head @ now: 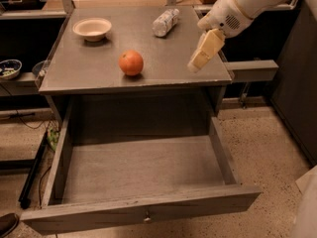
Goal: Place orange into top drawer
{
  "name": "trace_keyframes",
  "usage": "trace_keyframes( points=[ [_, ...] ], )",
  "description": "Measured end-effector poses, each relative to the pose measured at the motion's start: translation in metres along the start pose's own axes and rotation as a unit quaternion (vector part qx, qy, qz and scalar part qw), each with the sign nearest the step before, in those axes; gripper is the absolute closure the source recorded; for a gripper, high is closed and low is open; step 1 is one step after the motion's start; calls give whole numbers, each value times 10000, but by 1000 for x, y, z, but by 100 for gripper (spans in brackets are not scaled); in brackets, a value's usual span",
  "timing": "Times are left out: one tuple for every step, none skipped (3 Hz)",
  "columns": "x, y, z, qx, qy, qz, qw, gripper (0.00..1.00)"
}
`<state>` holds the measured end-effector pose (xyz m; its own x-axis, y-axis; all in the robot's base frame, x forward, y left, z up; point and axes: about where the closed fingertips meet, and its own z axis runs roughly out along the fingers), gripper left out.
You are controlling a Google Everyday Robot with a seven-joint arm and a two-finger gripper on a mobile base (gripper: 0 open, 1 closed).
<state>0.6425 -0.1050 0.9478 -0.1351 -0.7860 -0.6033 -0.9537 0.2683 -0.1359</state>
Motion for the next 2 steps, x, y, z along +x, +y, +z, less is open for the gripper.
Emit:
trace_keyframes(
  points=[
    [-10,-8,18,-84,-29,-45,10000,0],
    [-20,-15,46,-275,-109,-33,9996,0]
  ],
)
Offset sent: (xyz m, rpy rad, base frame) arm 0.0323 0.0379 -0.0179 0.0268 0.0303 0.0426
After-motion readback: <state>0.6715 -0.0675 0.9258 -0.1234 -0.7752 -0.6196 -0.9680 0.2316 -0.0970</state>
